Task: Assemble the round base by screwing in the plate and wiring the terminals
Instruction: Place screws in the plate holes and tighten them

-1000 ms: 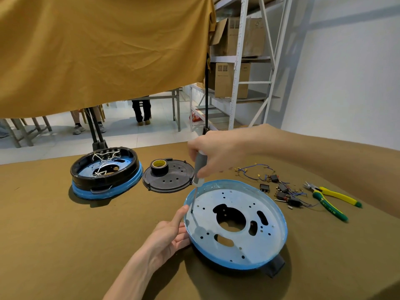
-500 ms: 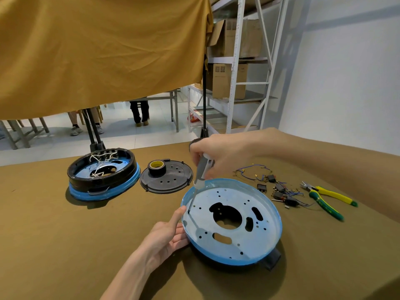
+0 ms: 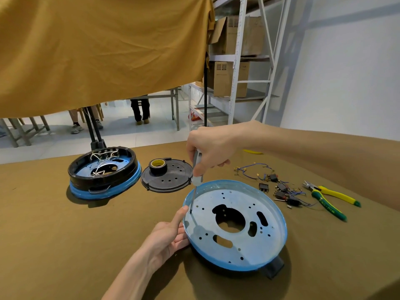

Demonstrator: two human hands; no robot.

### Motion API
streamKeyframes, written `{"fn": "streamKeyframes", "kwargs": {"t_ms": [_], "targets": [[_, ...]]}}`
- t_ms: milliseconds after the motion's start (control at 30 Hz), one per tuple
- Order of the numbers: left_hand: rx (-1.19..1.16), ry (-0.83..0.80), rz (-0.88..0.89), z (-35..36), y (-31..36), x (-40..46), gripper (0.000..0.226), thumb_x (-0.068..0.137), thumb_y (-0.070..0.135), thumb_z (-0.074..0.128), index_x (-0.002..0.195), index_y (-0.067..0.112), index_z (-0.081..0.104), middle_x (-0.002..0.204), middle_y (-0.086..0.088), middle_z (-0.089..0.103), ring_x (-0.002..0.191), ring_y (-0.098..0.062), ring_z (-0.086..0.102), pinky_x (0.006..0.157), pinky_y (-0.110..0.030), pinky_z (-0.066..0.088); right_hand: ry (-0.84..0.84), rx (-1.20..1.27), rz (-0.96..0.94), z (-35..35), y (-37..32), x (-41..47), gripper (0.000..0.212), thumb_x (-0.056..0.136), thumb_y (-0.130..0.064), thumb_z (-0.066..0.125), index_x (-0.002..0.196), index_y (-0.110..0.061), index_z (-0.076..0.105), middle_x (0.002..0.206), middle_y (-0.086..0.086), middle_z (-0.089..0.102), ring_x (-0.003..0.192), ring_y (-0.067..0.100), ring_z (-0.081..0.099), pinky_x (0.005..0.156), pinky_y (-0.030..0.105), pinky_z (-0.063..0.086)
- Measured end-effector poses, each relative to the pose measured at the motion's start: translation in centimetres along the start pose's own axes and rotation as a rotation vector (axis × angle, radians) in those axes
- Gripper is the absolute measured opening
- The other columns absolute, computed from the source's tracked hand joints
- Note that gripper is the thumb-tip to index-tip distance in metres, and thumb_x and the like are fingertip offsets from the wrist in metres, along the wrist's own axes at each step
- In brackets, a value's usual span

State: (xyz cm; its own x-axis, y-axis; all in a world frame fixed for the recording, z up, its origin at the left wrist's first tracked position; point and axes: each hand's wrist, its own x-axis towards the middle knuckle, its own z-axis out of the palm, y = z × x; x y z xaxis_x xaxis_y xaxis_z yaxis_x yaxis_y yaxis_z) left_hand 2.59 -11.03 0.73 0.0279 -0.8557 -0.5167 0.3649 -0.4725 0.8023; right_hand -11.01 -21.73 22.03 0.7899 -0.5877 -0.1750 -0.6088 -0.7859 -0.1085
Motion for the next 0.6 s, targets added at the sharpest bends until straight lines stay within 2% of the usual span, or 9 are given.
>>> {"fn": "streamKeyframes", "kwargs": {"t_ms": [100, 233, 333, 400, 500, 600], "targets": [[0.003, 0.014, -0.005, 0.0, -0.1, 0.0, 0.057, 0.086, 0.049, 0.073, 0.114, 0.000, 0.069, 0.103, -0.016, 0.079, 0.095, -0.027, 0.078, 0.082, -0.038, 0.064, 0.053, -0.009, 0.017, 0.7, -0.4, 0.3, 0.034, 0.086, -0.041, 0.075, 0.078, -0.008, 0.068, 0.051, 0.002, 0.064, 0.035, 0.015, 0.050, 0.034, 0.019, 0.036], [0.008, 0.018, -0.007, 0.2, 0.1, -0.2, 0.060, 0.081, 0.051, 0.073, 0.114, 0.001, 0.069, 0.103, -0.017, 0.079, 0.095, -0.028, 0.078, 0.074, -0.035, 0.065, -0.009, -0.025, 0.067, 0.5, -0.9, 0.1, 0.032, 0.089, -0.040, 0.072, 0.085, -0.008, 0.070, 0.059, 0.003, 0.072, 0.044, 0.016, 0.063, 0.039, 0.019, 0.043], [-0.004, 0.006, -0.006, 0.0, 0.1, -0.2, 0.061, 0.081, 0.051, 0.073, 0.114, -0.001, 0.069, 0.103, -0.019, 0.078, 0.095, -0.029, 0.078, 0.068, -0.033, 0.065, -0.052, -0.098, 0.009, 0.0, -1.0, -0.4, 0.020, 0.086, -0.036, 0.075, 0.093, -0.022, 0.063, 0.073, -0.002, 0.075, 0.063, 0.013, 0.070, 0.053, 0.024, 0.052], [-0.005, 0.005, -0.010, -0.2, 0.1, 0.0, 0.062, 0.081, 0.050, 0.075, 0.114, -0.002, 0.068, 0.104, -0.020, 0.078, 0.096, -0.030, 0.078, 0.075, -0.036, 0.065, -0.007, -0.109, -0.065, -0.1, -1.1, -0.6, 0.015, 0.089, -0.032, 0.075, 0.092, -0.026, 0.062, 0.082, -0.003, 0.072, 0.073, 0.015, 0.070, 0.061, 0.029, 0.055], [-0.013, 0.009, -0.029, -0.3, 0.1, 0.3, 0.067, 0.073, 0.051, 0.078, 0.115, -0.002, 0.067, 0.104, -0.020, 0.078, 0.098, -0.030, 0.077, 0.083, -0.040, 0.063, 0.009, -0.050, -0.097, 0.0, -0.9, -0.6, 0.014, 0.090, -0.027, 0.075, 0.094, -0.016, 0.068, 0.074, 0.000, 0.073, 0.057, 0.012, 0.070, 0.054, 0.025, 0.057], [-0.023, 0.008, -0.030, -0.3, 0.0, 0.4, 0.069, 0.069, 0.049, 0.080, 0.114, -0.002, 0.067, 0.104, -0.020, 0.078, 0.097, -0.030, 0.078, 0.078, -0.038, 0.065, 0.036, -0.017, -0.086, 0.3, -0.5, -0.2, 0.020, 0.090, -0.029, 0.075, 0.091, -0.010, 0.067, 0.065, 0.003, 0.072, 0.047, 0.014, 0.068, 0.044, 0.021, 0.052]]}}
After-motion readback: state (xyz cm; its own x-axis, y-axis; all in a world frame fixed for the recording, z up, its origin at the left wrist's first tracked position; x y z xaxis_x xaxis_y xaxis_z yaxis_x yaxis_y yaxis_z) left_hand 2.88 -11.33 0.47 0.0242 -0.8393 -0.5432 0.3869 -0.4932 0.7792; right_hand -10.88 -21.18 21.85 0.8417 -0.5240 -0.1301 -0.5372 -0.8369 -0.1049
